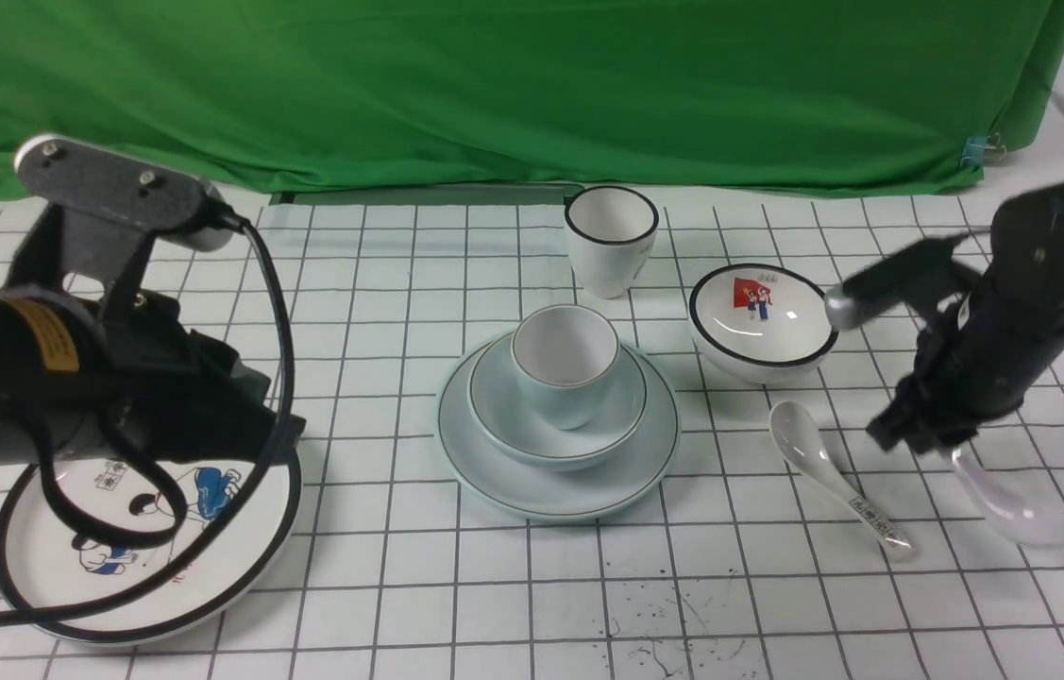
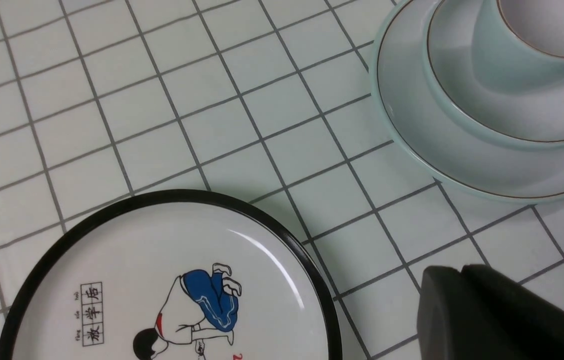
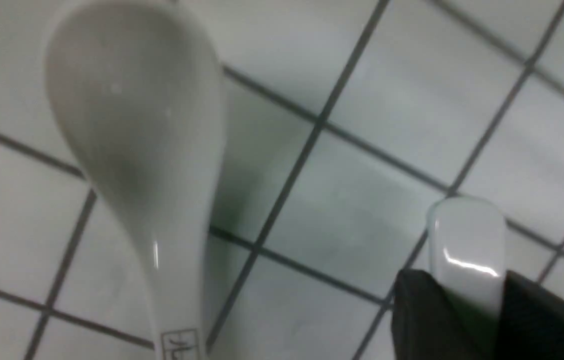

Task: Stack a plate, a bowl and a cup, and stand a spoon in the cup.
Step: Use the right arm to grab a blue soup spoon, then use the right arm to put the blue soup spoon into the blue teacup in the middle

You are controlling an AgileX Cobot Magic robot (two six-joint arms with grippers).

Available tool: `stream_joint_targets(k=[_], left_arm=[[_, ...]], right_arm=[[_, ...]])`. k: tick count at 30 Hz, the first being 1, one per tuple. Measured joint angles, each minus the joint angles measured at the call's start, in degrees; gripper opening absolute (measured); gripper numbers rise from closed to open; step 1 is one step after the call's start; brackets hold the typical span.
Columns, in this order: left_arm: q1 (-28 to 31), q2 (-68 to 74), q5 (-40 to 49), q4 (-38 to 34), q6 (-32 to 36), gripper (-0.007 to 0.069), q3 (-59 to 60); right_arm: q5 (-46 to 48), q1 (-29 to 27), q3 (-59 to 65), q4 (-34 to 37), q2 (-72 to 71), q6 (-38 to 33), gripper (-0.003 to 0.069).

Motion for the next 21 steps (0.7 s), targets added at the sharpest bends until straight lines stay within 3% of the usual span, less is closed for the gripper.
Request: stream_joint_targets(k=[5,11,21], left_arm=[[0.0,0.0,-0.3,0.0,0.0,-0.0031,0.0],[0.0,0.0,-3.0,0.0,0.0,-0.0031,0.1],[0.0,0.0,-3.3,0.0,0.0,-0.0031,0.1]], right_arm=[[-3.4,2.3,-3.6,5.7,-7.3,-1.0,0.0179],[-19.1,10.5,-4.1,17.4,-13.2,-1.5,0.0179],[-45.6,25.7,-4.1,19.3,-7.1,-3.2,0.0179]])
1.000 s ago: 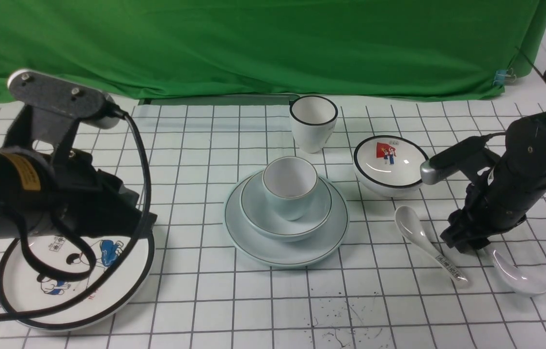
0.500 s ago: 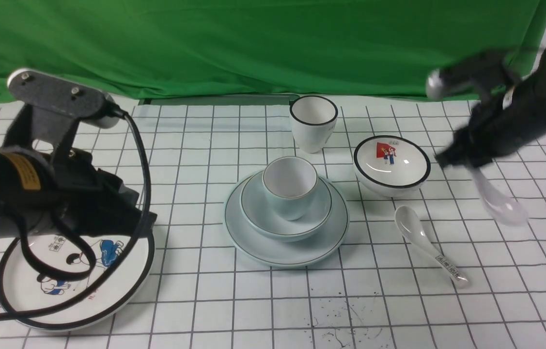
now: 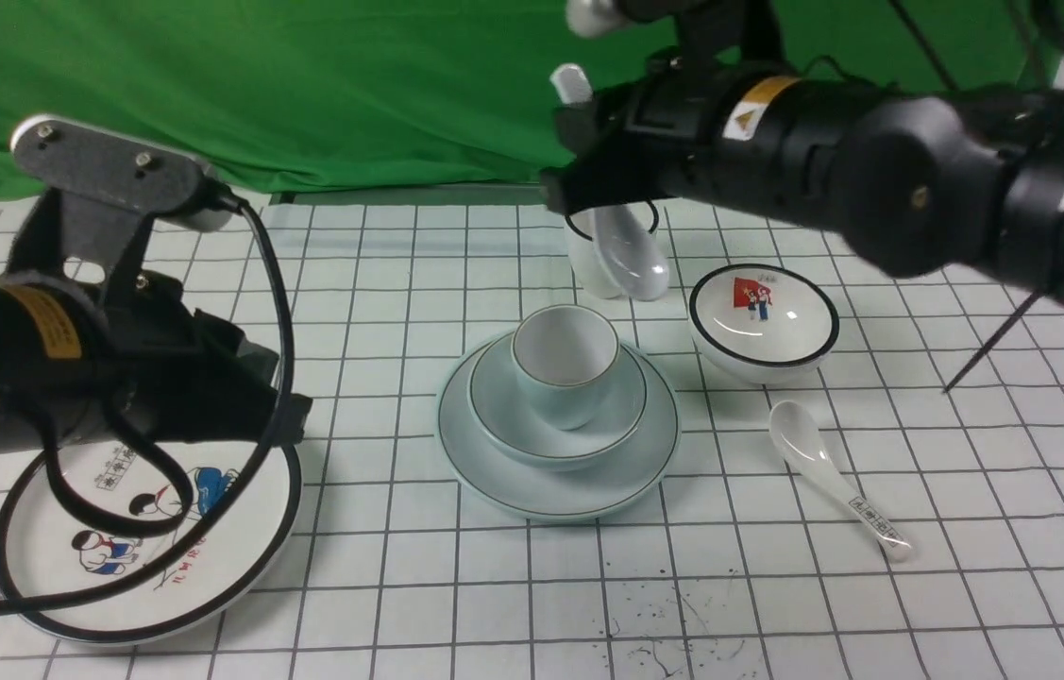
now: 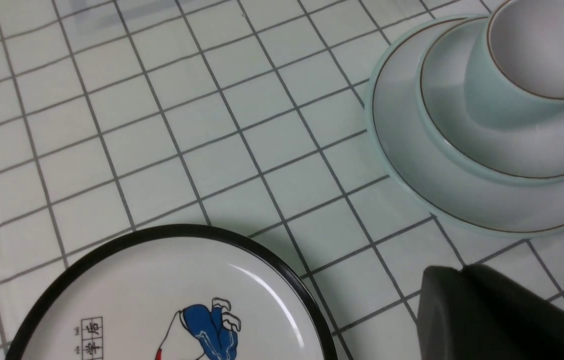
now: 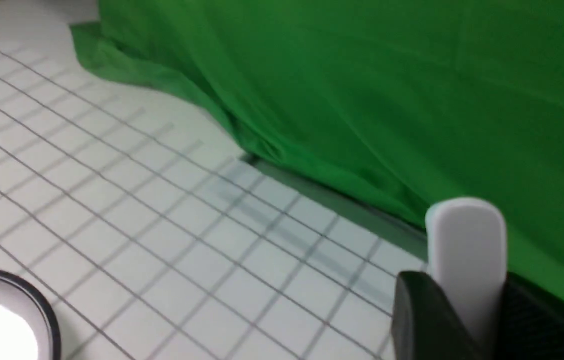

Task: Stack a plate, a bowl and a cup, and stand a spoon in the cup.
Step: Use the right arm to put the blue soup spoon into the blue teacup in the middle

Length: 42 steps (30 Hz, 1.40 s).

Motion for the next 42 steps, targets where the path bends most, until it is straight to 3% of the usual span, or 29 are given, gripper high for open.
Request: stream_joint_targets(k=[5,23,26,31,33,36,42], left_arm=[[0.0,0.0,0.0,0.0,0.0,-0.0031,0.0],[0.0,0.0,-1.0,0.0,0.0,-0.0031,0.0],[0.0,0.0,-1.3,0.0,0.0,-0.0031,0.1],[0.0,-0.6,-1.3,-0.7,0.0,-0.0031,0.4],[0.0,-1.6,-1.1,-1.1,0.0,-0.0031,0.5],[0.0,-4.9,-0.6,-1.8,0.0,-0.0031,1.4],[0.0,-19.8,-0.5,-1.9,0.0,-0.0031,10.3]], right_arm=[[-4.3,2.2,0.0,0.0,3.8,-1.3,0.0179],[-6.0,1.5,0.0,0.1,11.8,-1.9,0.0179],[-6.0,0.9,0.0,0.1,11.8,-2.5,0.0203],[-4.6,-0.4,0.0,0.2,11.8,-2.6,0.0317],[-2.6,-0.5,0.0,0.3,11.5,-2.6,0.0324],[0.9,-0.6,0.1,0.3,9.5,-2.6,0.0294],[5.9,-0.7,0.1,0.2,-2.9,-3.9,0.0076]])
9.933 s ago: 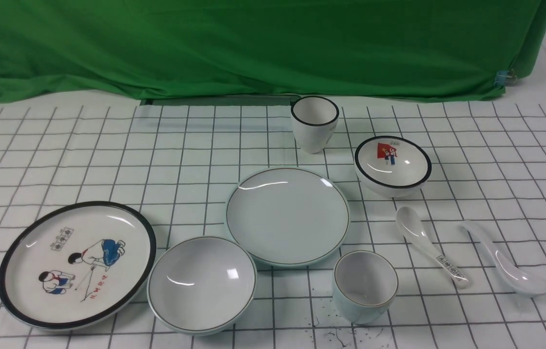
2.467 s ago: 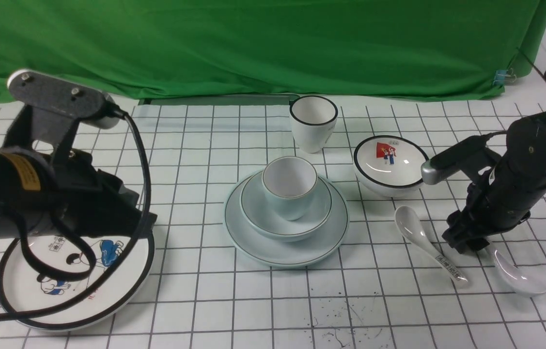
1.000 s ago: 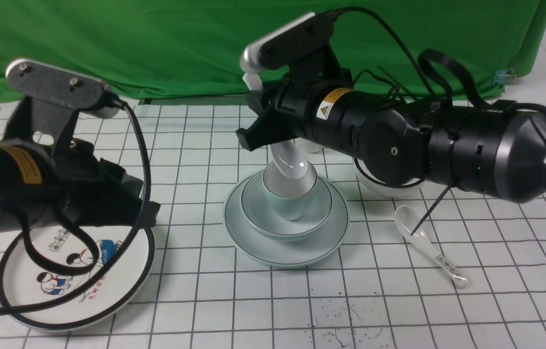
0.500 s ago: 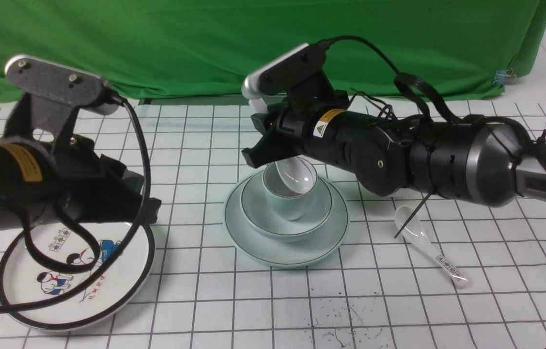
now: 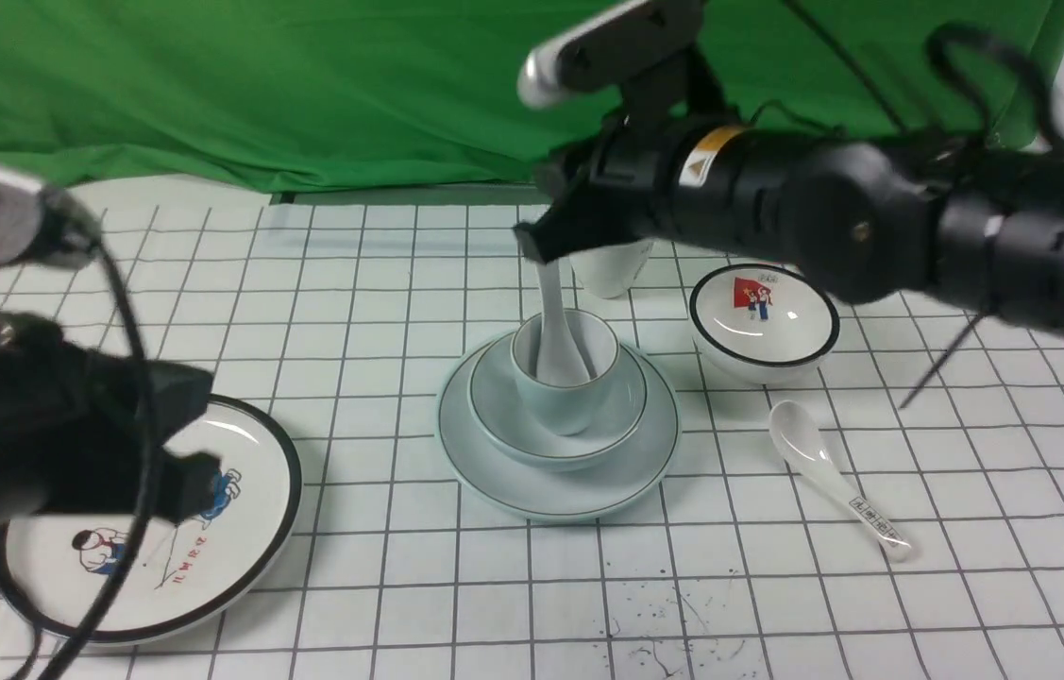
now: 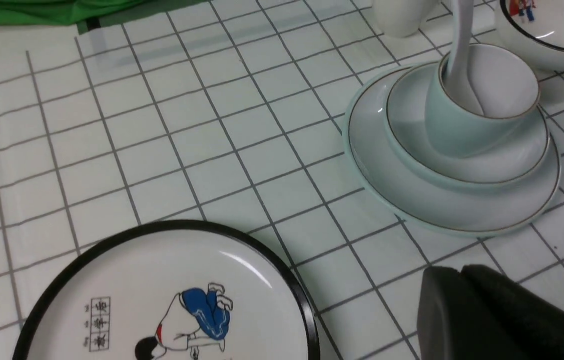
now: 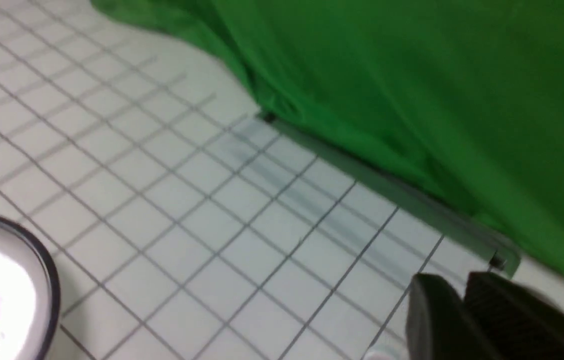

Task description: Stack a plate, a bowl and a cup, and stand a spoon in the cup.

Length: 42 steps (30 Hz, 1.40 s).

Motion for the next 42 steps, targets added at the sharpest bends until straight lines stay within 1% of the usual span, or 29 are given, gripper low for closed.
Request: stream_joint_targets(k=[3,4,9,11,14,15,16,18,23,28,41,42], left_arm=[[0.0,-8.2,0.1,-0.2,-0.4,-0.0031,5.5],[0.0,-11.5,0.3,-0.2,-0.9,-0.0031,7.2],[0.0,-25.4,0.5,-0.3,-3.1,-0.0031,11.2],[0.0,-31.9,0.6,0.3,-3.3,-0.0031,11.7],[0.0,-35.6,0.6,0.9,-3.3,-0.0031,11.7],[0.0,-38.0,0.6,1.3,-3.4,-0.0031,11.7],[0.0,-38.0,0.6,1.3,-3.4,-0.0031,11.7],[0.0,-39.5,0.6,1.3,-3.4,-0.0031,11.7],[0.0,-39.7,0.6,1.4,-3.4,-0.0031,11.7],[0.0,-39.7,0.6,1.4,-3.4,-0.0029,11.7],[0.0,-39.7,0.6,1.4,-3.4,-0.0029,11.7],[0.0,-39.7,0.6,1.4,-3.4,-0.0029,11.7]], right_arm=[[2.9,0.0,0.0,-0.1,-6.7,-2.8,0.0018],[4.2,0.0,0.0,-0.1,-8.9,-3.4,0.0013],[6.7,0.0,2.3,-0.1,-17.6,-4.1,0.0013],[6.1,0.0,6.5,-0.1,-23.1,-4.3,0.0013],[5.2,0.0,10.8,-0.2,-27.6,-3.6,0.0013],[4.2,0.0,14.6,-0.2,-31.2,-3.4,0.0015],[4.1,0.0,15.1,-0.2,-31.6,-3.4,0.0015],[3.0,0.0,20.9,-0.2,-38.1,-3.4,0.0015],[2.3,0.0,28.5,-0.2,-48.8,-3.3,0.0021],[2.3,0.0,32.3,-0.2,-54.9,-3.2,0.0043],[2.5,0.0,33.2,-0.2,-56.2,-3.2,0.0084],[3.1,0.0,33.2,-0.2,-56.3,-3.2,0.0078]])
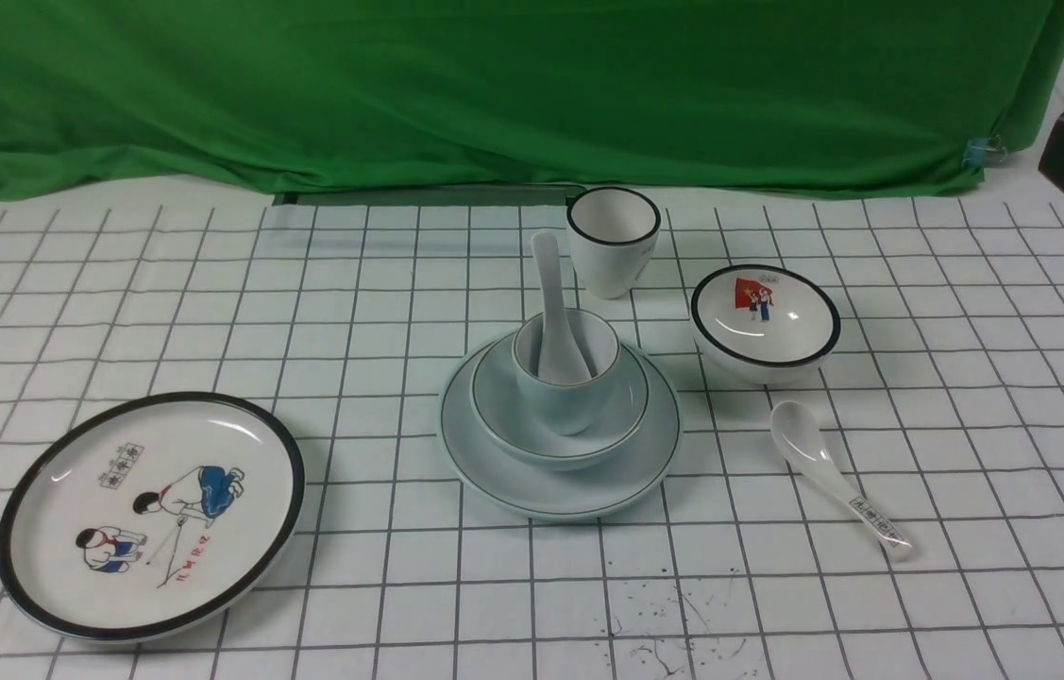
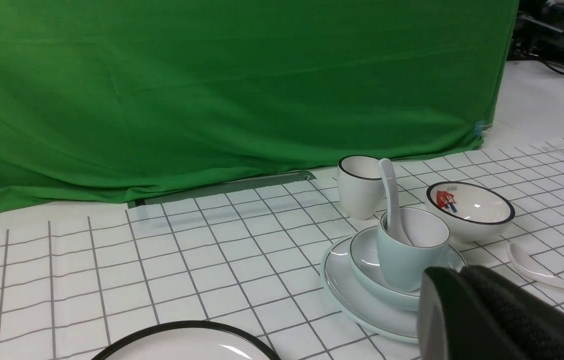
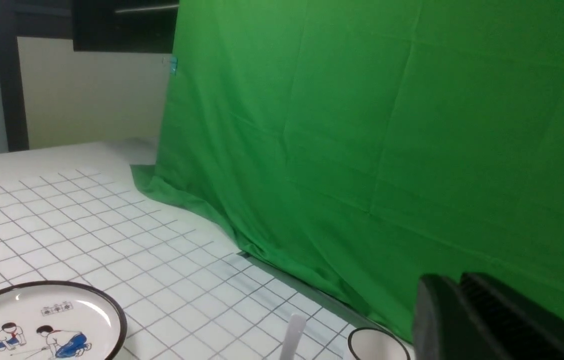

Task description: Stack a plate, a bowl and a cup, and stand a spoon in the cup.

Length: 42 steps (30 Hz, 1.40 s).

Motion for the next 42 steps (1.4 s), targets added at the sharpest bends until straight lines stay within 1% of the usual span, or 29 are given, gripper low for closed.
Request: stream_joint_targets(k=[1,2,3,6,8,10,11,12,14,16,17,18,19,21,22,24,27,28,31,34,39,42], left_arm=[[0.0,0.0,0.0,0.0,0.0,-0.0029,0.0],[0.0,0.0,0.0,0.0,0.0,-0.0029,0.0],[0.0,0.0,0.0,0.0,0.0,-0.0029,0.0],[0.0,0.0,0.0,0.0,0.0,-0.0029,0.0],[0.0,0.0,0.0,0.0,0.0,-0.0029,0.0],[0.0,0.0,0.0,0.0,0.0,-0.0029,0.0],[0.0,0.0,0.0,0.0,0.0,-0.0029,0.0],[0.0,0.0,0.0,0.0,0.0,-0.0029,0.0],[0.0,0.0,0.0,0.0,0.0,-0.0029,0.0],[0.0,0.0,0.0,0.0,0.0,-0.0029,0.0],[0.0,0.0,0.0,0.0,0.0,-0.0029,0.0],[0.0,0.0,0.0,0.0,0.0,-0.0029,0.0],[0.0,0.0,0.0,0.0,0.0,-0.0029,0.0],[0.0,0.0,0.0,0.0,0.0,-0.0029,0.0],[0.0,0.0,0.0,0.0,0.0,-0.0029,0.0],[0.0,0.0,0.0,0.0,0.0,-0.0029,0.0],[0.0,0.0,0.0,0.0,0.0,-0.0029,0.0],[0.0,0.0,0.0,0.0,0.0,-0.0029,0.0],[0.0,0.0,0.0,0.0,0.0,-0.0029,0.0],[0.0,0.0,0.0,0.0,0.0,-0.0029,0.0],[0.0,0.0,0.0,0.1,0.0,-0.0029,0.0],[0.0,0.0,0.0,0.1,0.0,-0.0029,0.0]], right_arm=[[0.8,0.0,0.0,0.0,-0.2,0.0,0.0057],[1.1,0.0,0.0,0.0,-0.3,0.0,0.0057],[3.6,0.0,0.1,0.0,-0.7,0.0,0.0027],[5.7,0.0,2.2,0.0,-2.4,0.0,0.0011],[3.5,0.0,5.7,-0.4,-4.4,0.0,0.0011],[-1.5,-0.2,11.2,-1.3,-7.4,0.0,0.0011],[-5.3,-1.0,15.8,-1.8,-9.8,0.2,0.0011],[-6.3,-1.2,17.1,-1.9,-10.2,0.3,0.0011],[-9.5,-3.6,22.2,-3.2,-13.8,1.9,0.0011],[-12.2,-8.7,29.8,-6.6,-18.4,7.0,0.0011],[-12.5,-10.8,31.9,-8.3,-20.0,10.0,0.0011],[-12.5,-12.5,32.9,-8.9,-20.7,11.2,0.0011],[-12.4,-16.8,36.7,-10.9,-23.8,16.4,0.0011],[-12.0,-22.5,40.0,-13.2,-27.4,21.1,0.0010],[-11.2,-26.2,42.4,-15.9,-29.8,24.5,0.0010],[-9.9,-31.3,43.6,-18.5,-33.2,27.2,0.0010],[-3.9,-37.8,43.9,-20.7,-38.1,30.1,0.0010],[-3.5,-38.4,43.9,-20.7,-38.5,30.1,0.0010],[1.8,-40.1,44.0,-21.0,-39.7,30.6,0.0010],[3.9,-40.0,44.0,-21.0,-40.0,31.0,0.0010],[8.6,-37.4,44.0,-21.0,-40.0,31.4,0.0010],[9.2,-36.6,44.0,-21.0,-40.0,31.4,0.0010]])
